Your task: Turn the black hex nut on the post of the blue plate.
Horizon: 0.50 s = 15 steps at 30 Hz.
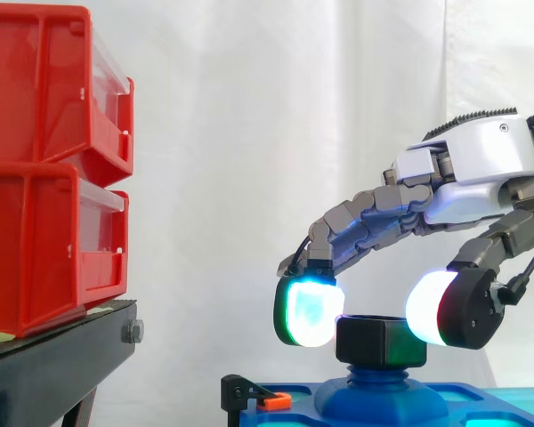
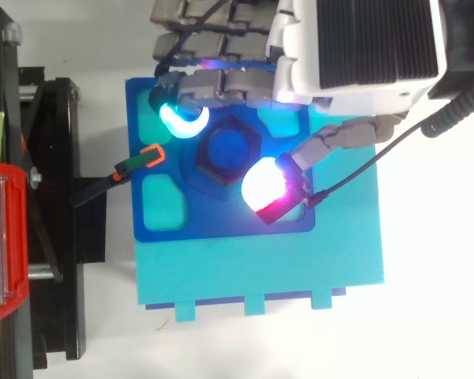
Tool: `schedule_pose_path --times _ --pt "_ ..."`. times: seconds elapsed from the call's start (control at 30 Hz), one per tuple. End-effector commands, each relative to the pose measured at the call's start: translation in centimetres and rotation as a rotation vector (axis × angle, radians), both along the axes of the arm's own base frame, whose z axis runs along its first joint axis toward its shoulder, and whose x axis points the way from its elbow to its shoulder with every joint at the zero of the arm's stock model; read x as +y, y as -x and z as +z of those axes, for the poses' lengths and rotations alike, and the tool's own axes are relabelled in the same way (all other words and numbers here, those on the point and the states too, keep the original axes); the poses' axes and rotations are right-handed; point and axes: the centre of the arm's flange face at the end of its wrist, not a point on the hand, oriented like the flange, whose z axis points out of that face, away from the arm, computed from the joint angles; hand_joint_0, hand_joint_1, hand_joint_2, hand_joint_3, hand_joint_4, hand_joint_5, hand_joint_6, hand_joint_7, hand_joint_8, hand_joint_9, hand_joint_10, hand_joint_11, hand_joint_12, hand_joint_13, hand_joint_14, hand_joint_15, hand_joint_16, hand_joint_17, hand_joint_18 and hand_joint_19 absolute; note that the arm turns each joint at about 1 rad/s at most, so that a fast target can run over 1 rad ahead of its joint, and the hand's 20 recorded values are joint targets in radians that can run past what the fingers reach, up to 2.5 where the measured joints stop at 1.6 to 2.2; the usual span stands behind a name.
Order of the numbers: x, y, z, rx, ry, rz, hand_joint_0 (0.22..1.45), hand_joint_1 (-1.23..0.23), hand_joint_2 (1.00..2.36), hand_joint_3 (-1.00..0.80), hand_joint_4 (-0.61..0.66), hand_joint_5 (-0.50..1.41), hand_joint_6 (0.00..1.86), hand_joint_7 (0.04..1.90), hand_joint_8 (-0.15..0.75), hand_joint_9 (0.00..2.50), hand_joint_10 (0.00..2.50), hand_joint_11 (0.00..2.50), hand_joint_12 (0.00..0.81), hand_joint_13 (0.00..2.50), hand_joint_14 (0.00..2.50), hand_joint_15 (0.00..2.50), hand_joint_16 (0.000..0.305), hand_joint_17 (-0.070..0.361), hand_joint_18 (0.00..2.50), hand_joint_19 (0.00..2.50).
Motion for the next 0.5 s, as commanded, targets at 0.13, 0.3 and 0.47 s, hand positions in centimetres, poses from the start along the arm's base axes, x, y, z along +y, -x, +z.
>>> schedule_pose_path --times 0.13,0.3,0.47 --pt "0.00 0.01 0.04 -0.001 0.000 0.000 0.43 -0.62 1.00 -0.50 0.29 -0.18 0.50 1.00 0.202 0.32 0.01 0.23 0.332 0.20 0.00 0.06 0.048 0.109 0.19 0.19" --pt "0.03 -0.01 -0.07 0.001 0.000 0.003 0.38 -0.58 1.00 -0.50 0.31 -0.19 0.50 0.99 0.224 0.32 0.00 0.24 0.357 0.22 0.00 0.06 0.053 0.120 0.22 0.18" --pt "-0.05 0.03 0.04 -0.001 -0.001 0.005 0.36 -0.56 1.00 -0.50 0.30 -0.21 0.50 0.95 0.239 0.32 0.00 0.21 0.370 0.22 0.00 0.06 0.056 0.126 0.22 0.18"
